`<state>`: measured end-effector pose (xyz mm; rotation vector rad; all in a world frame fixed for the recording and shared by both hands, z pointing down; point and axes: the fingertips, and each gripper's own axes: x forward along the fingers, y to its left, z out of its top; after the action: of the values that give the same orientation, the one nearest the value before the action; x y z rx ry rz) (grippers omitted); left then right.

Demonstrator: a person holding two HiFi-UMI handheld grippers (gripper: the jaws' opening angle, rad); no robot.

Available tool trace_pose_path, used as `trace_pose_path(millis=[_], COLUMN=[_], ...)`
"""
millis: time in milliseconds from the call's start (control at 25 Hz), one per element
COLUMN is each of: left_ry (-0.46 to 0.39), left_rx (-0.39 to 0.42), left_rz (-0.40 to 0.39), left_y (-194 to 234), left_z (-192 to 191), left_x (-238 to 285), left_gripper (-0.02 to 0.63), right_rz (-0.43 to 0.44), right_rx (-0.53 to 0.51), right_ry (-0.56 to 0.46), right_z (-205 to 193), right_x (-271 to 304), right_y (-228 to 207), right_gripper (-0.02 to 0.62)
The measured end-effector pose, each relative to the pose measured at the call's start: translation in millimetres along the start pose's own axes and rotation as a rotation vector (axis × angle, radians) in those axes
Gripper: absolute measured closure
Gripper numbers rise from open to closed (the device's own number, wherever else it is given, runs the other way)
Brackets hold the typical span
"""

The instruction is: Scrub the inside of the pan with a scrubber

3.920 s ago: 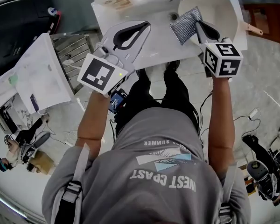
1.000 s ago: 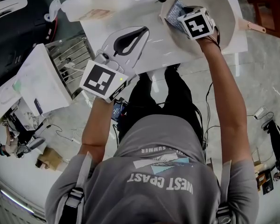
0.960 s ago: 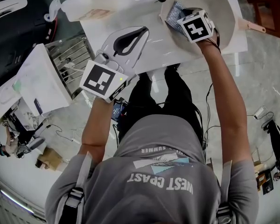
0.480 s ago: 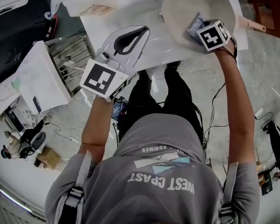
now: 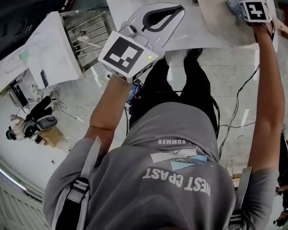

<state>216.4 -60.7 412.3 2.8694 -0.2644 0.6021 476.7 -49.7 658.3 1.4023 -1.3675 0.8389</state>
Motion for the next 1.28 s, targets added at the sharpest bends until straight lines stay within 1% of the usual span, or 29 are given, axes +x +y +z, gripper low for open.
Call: trace_pose_path(millis=[120, 280, 400, 560, 720, 880, 1000, 1120, 1280], left_ry=[0.019, 0.002, -0.012, -0.017, -0.016, -0.064, -0.081, -0.112, -0.126], left_rx=[-0.012, -0.012, -0.015, -0.008, -0.005, 0.011, 0.014, 0.025, 0.032], left_rz=[0.021, -0.001, 0.006, 0.031, 0.062, 0.048, 0.057, 0.062, 0.074], left_y=[0, -7, -4, 3, 5, 3, 9, 10, 9], left_z=[-2, -3, 2, 7, 14, 29, 38, 45, 48], left_x=[-6, -13, -21, -35, -48, -69, -88, -107, -136], left_gripper=[0.604, 0.604, 0.604, 0.604, 0.603, 0.604, 0.604, 0.604, 0.604], right_rz=[0.008, 0.043, 0.083, 0.147, 0.197, 0.188, 0.169, 0.147, 0.114], right_rx=[0.021, 0.046, 0.048, 0.047, 0.093, 0.187, 0.240, 0.271, 0.292], right_ry=[-0.041, -0.090, -0.124, -0.138, -0.126, -0.151, -0.192, -0.235, -0.281], right_z=[24, 49, 61, 61, 45, 34, 36, 36, 37], right_x=[1, -5, -14, -27, -36, -58, -84, -111, -146], right_y=[6, 29, 53, 86, 101, 96, 92, 88, 92], right_gripper=[0.583, 0.583, 0.583, 0.583, 0.583, 0.583, 0.583, 0.583, 0.584])
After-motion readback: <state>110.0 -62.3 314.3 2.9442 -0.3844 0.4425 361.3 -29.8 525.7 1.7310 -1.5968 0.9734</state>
